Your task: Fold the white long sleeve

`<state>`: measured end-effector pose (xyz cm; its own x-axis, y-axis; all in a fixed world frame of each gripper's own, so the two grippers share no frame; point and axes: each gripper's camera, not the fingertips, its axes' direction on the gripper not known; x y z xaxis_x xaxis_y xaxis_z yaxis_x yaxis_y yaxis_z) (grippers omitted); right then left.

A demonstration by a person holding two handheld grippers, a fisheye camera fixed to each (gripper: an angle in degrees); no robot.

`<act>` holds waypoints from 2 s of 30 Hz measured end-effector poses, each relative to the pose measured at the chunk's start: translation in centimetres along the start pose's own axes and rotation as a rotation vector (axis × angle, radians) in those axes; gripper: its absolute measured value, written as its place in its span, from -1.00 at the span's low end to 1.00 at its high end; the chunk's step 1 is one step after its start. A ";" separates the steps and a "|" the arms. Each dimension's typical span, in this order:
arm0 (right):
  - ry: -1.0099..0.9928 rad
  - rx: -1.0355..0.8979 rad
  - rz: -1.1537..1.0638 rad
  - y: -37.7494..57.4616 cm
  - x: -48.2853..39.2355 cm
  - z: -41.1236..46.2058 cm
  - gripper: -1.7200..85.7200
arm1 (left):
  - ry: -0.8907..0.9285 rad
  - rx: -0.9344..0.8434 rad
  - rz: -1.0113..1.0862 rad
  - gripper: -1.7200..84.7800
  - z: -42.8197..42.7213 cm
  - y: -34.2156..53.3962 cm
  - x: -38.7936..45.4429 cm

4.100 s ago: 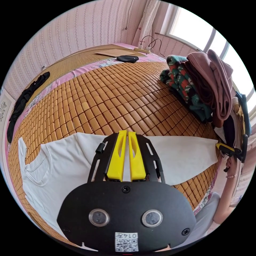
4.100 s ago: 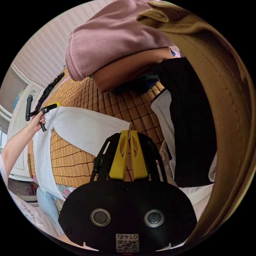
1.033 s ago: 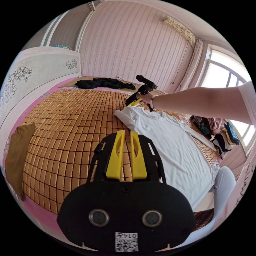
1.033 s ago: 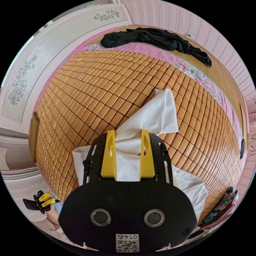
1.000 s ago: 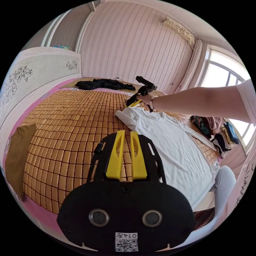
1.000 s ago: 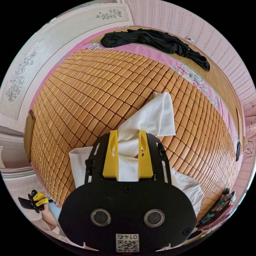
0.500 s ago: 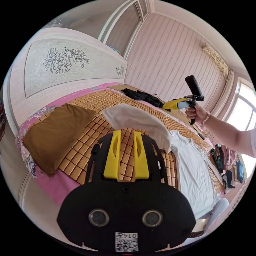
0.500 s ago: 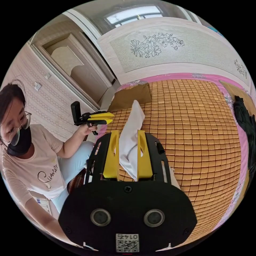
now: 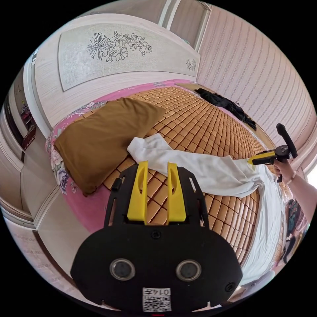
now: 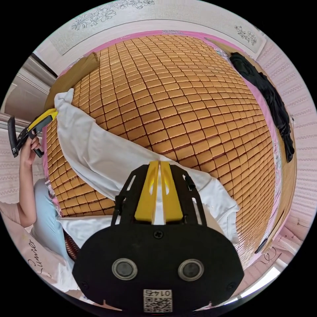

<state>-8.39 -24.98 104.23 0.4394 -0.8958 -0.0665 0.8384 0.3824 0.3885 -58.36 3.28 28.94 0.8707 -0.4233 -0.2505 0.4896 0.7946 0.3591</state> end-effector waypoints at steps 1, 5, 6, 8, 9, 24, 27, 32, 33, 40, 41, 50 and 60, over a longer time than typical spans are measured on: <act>0.007 0.011 -0.005 0.4 -0.1 1.0 -0.96 | -0.035 -0.012 -0.002 -0.78 -0.1 -0.4 0.7; 0.010 -0.004 -0.011 0.9 0.3 4.2 -0.97 | -0.022 -0.022 0.067 -0.95 -1.1 -1.2 3.0; 0.007 -0.007 -0.010 0.9 0.4 4.6 -0.97 | -0.038 -0.012 0.069 -0.97 -1.7 -1.2 3.7; -0.017 -0.015 0.005 1.1 1.2 6.2 -0.98 | -0.062 0.005 0.089 -0.98 -3.4 -1.3 4.7; -0.024 -0.015 0.009 1.2 1.4 6.5 -0.97 | -0.066 0.023 0.118 -0.98 -5.6 -1.4 5.5; -0.055 0.004 -0.007 3.6 4.6 13.1 -0.97 | -0.191 0.040 0.221 -0.84 -17.0 -0.7 5.2; -0.070 0.016 0.006 4.2 5.5 13.9 -0.97 | -0.127 -0.017 0.187 -0.82 -14.5 -1.1 4.2; -0.070 0.016 0.005 4.7 6.6 15.0 -0.97 | -0.077 -0.026 0.115 -0.76 -10.4 -4.2 3.4; -0.071 0.014 0.004 4.8 6.7 15.1 -0.97 | -0.082 -0.047 0.100 -0.78 -9.6 -4.7 3.2; -0.091 0.010 0.007 5.3 8.4 16.0 -0.97 | 0.005 0.000 0.183 -0.98 -19.5 -2.9 3.6; -0.084 0.013 0.004 5.4 8.5 16.0 -0.97 | 0.030 0.006 0.189 -0.98 -20.8 -2.7 3.6; -0.068 0.015 -0.001 6.0 9.7 16.3 -0.97 | -0.009 -0.097 0.109 -0.86 -20.1 -5.1 0.7; -0.084 0.030 0.026 6.8 11.5 16.1 -0.97 | -0.022 -0.236 0.143 -0.84 -17.3 -2.2 1.8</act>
<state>-2.83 -36.30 120.92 0.4311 -0.9021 0.0213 0.8165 0.4000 0.4163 -58.71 8.29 12.10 0.9324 -0.3065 -0.1916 0.3390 0.9254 0.1694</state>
